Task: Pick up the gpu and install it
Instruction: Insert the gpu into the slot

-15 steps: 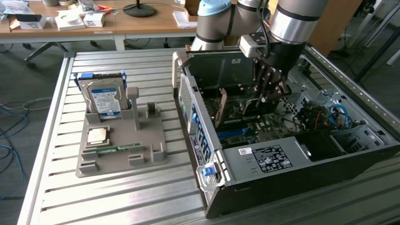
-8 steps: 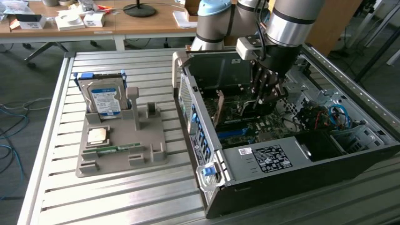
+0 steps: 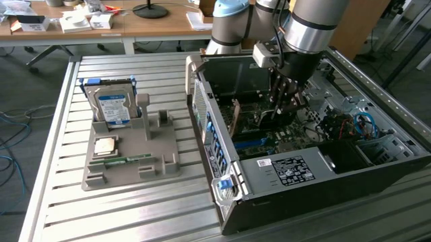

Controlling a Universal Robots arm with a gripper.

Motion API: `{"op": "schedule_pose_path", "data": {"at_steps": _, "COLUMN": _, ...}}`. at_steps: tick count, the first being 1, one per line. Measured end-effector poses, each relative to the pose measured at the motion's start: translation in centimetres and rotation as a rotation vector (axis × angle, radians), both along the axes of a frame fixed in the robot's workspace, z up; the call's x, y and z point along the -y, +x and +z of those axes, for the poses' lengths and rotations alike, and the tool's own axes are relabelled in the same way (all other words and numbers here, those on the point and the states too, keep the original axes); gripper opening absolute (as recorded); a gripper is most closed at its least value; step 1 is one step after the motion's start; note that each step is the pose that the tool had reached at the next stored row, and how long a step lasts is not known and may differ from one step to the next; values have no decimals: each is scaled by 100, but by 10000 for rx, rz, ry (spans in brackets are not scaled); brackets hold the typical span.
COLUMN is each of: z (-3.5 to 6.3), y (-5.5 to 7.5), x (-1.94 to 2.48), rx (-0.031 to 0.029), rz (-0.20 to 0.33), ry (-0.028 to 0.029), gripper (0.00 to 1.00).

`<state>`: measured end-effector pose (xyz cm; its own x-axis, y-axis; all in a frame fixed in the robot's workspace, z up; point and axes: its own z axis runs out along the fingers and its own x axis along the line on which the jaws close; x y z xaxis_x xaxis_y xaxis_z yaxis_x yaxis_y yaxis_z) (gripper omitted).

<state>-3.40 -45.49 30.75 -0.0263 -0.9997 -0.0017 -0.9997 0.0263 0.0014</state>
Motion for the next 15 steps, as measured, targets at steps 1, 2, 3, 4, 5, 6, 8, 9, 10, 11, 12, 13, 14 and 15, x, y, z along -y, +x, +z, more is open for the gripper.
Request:
{"op": "schedule_pose_path", "data": {"at_steps": 1, "z": 0, "y": 0, "x": 0, "rx": 0, "rz": -1, "ry": 0, "gripper": 26}}
{"op": "schedule_pose_path", "data": {"at_steps": 2, "z": 0, "y": -1, "x": 0, "rx": 0, "rz": -2, "ry": 0, "gripper": 26}}
{"op": "schedule_pose_path", "data": {"at_steps": 3, "z": -4, "y": -1, "x": 0, "rx": 1, "rz": -2, "ry": 2, "gripper": 26}}
{"op": "schedule_pose_path", "data": {"at_steps": 4, "z": -14, "y": -1, "x": 0, "rx": 2, "rz": -2, "ry": 5, "gripper": 26}}
{"op": "schedule_pose_path", "data": {"at_steps": 5, "z": -24, "y": -1, "x": 0, "rx": 1, "rz": -3, "ry": 4, "gripper": 26}}
{"op": "schedule_pose_path", "data": {"at_steps": 6, "z": -35, "y": -1, "x": 0, "rx": 1, "rz": -3, "ry": 2, "gripper": 26}}
{"op": "schedule_pose_path", "data": {"at_steps": 8, "z": -57, "y": -1, "x": 0, "rx": 1, "rz": -2, "ry": 2, "gripper": 26}}
{"op": "schedule_pose_path", "data": {"at_steps": 9, "z": -67, "y": -1, "x": 0, "rx": 1, "rz": -2, "ry": 2, "gripper": 26}}
{"op": "schedule_pose_path", "data": {"at_steps": 10, "z": -76, "y": -1, "x": 0, "rx": 1, "rz": -2, "ry": 3, "gripper": 26}}
{"op": "schedule_pose_path", "data": {"at_steps": 11, "z": -86, "y": -2, "x": 0, "rx": 0, "rz": -2, "ry": 2, "gripper": 26}}
{"op": "schedule_pose_path", "data": {"at_steps": 12, "z": -96, "y": -3, "x": 0, "rx": 1, "rz": -3, "ry": 2, "gripper": 26}}
{"op": "schedule_pose_path", "data": {"at_steps": 13, "z": -106, "y": -4, "x": 0, "rx": 1, "rz": -2, "ry": 2, "gripper": 26}}
{"op": "schedule_pose_path", "data": {"at_steps": 14, "z": -114, "y": -5, "x": 0, "rx": 1, "rz": -2, "ry": 2, "gripper": 26}}
{"op": "schedule_pose_path", "data": {"at_steps": 15, "z": -117, "y": -5, "x": 0, "rx": 0, "rz": -2, "ry": 1, "gripper": 26}}
